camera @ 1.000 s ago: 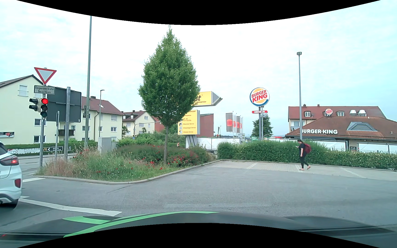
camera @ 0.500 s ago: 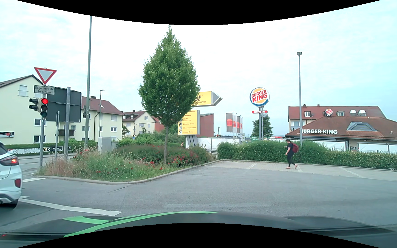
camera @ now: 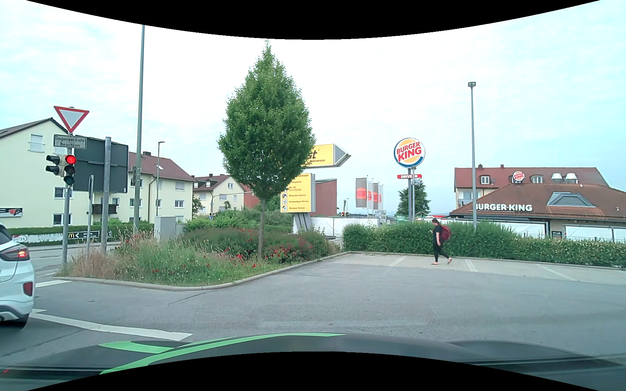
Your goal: Follow the waypoints while adhering to traffic rules and regulations
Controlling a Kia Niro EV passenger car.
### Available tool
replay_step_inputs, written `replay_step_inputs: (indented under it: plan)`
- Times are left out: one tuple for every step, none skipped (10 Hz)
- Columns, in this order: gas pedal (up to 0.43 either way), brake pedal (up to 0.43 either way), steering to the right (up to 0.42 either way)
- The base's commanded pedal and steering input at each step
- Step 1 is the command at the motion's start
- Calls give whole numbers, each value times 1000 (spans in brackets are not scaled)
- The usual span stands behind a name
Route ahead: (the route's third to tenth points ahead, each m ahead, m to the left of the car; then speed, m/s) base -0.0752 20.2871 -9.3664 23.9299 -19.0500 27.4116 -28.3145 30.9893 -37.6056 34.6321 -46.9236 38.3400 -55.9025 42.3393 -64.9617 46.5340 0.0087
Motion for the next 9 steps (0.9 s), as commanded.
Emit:
replay_step_inputs:
  plan:
    - [0,287,-359]
    - [0,287,-359]
    - [0,287,-359]
    - [0,287,-359]
    - [0,287,-359]
    - [0,287,-359]
    - [0,287,-359]
    - [0,287,-359]
    - [0,287,-360]
